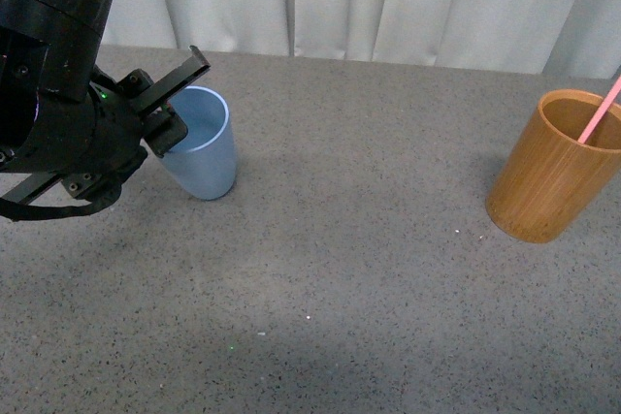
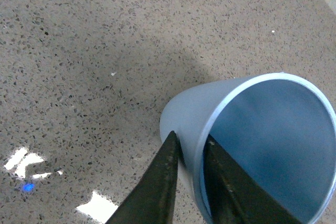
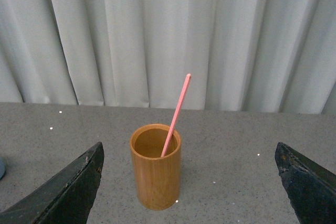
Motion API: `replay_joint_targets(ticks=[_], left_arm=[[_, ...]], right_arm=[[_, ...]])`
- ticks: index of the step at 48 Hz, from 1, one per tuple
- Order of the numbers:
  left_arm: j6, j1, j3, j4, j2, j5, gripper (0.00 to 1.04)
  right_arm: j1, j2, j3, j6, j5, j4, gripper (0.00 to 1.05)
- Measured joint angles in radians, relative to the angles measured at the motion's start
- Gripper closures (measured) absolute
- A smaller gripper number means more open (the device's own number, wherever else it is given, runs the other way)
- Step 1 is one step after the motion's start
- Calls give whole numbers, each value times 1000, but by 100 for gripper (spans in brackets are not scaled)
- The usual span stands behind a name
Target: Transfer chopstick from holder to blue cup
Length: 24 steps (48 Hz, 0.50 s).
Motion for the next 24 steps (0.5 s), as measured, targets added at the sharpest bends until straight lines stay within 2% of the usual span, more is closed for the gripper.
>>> replay_joint_targets(ticks=[2, 5, 24], left_arm=[[-1, -3, -5, 7, -1, 3, 95], [-5, -7, -15, 12, -6, 12, 102], [-6, -6, -87, 33, -129, 55, 101]], right_arm=[[0, 0, 0, 0, 0, 0, 10], [0, 0, 0, 0, 0, 0, 10], [0, 0, 0, 0, 0, 0, 10]])
